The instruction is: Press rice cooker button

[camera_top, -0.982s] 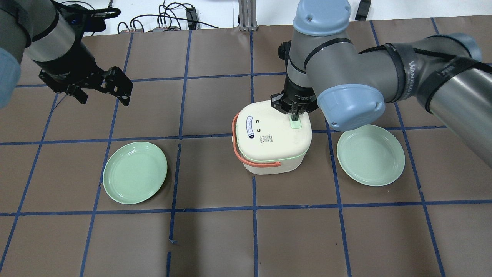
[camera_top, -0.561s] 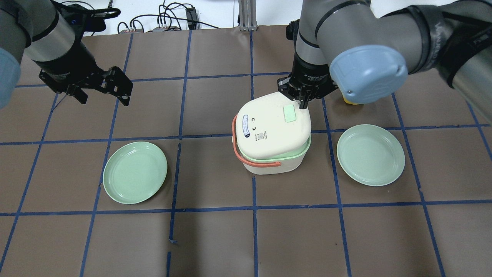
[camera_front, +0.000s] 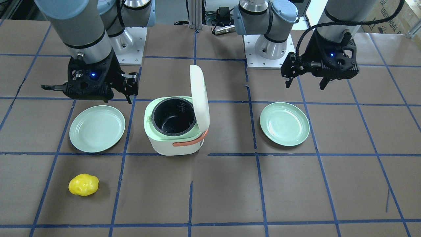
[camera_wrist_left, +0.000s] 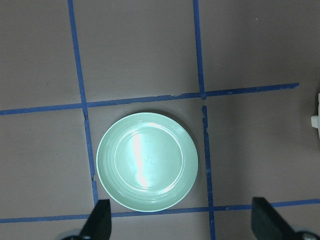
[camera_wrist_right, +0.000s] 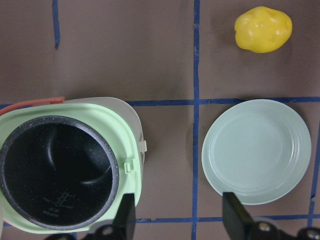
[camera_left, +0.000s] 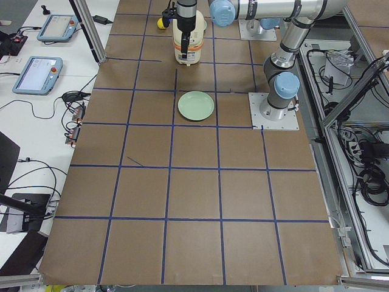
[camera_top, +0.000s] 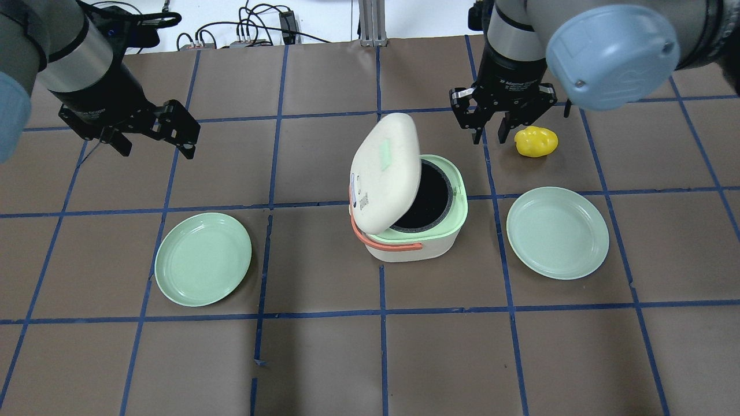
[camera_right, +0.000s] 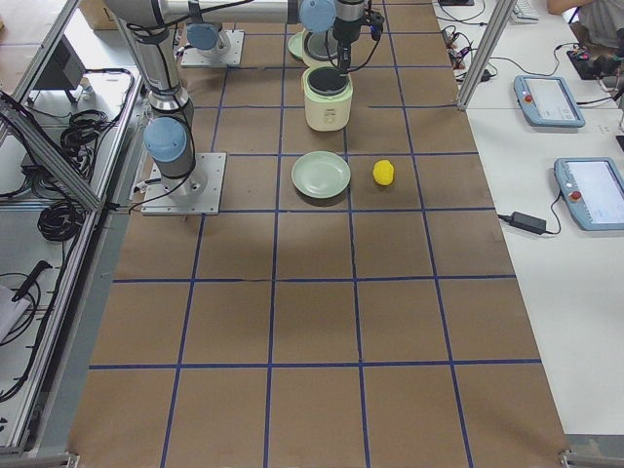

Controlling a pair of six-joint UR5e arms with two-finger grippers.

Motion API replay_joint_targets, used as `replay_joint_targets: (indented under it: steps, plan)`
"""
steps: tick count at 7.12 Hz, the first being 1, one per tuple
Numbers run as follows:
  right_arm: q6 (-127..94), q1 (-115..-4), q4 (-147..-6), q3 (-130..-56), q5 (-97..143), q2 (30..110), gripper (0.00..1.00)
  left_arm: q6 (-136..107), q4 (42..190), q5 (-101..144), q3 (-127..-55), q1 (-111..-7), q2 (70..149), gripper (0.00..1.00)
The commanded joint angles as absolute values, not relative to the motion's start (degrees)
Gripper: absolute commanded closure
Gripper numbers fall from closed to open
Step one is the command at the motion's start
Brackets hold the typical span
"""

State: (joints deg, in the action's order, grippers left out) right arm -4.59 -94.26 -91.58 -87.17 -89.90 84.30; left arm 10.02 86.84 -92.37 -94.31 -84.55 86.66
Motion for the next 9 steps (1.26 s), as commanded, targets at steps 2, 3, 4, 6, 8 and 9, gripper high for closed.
replay_joint_targets:
  steps: [2,3,4,6,8,9]
  plan:
    - [-0.3,-91.0,-86.6,-87.2,-89.5,86.4,0.00,10.0,86.8,-92.4,-94.3,-84.6,86.7,0.00]
    - [2.0,-90.8,-86.6,-87.1,-89.5,86.6,0.00,10.0,86.8,-92.4,-94.3,-84.6,86.7,0.00]
    - [2.1,-90.8,-86.5,-87.4,-89.7,87.4,0.00,10.0,86.8,-92.4,-94.3,-84.6,86.7,0.00]
    - [1.9,-87.8,-86.7,-87.0,-89.5,87.4,0.00,10.0,86.8,-92.4,-94.3,-84.6,86.7,0.00]
    - [1.9,-86.6,-82.4,-86.8,-85.3,87.7,0.00,10.0,86.8,-92.4,-94.3,-84.6,86.7,0.00]
    - [2.0,-86.8,-83.0,-86.7,-85.6,88.1,0.00,10.0,86.8,-92.4,-94.3,-84.6,86.7,0.00]
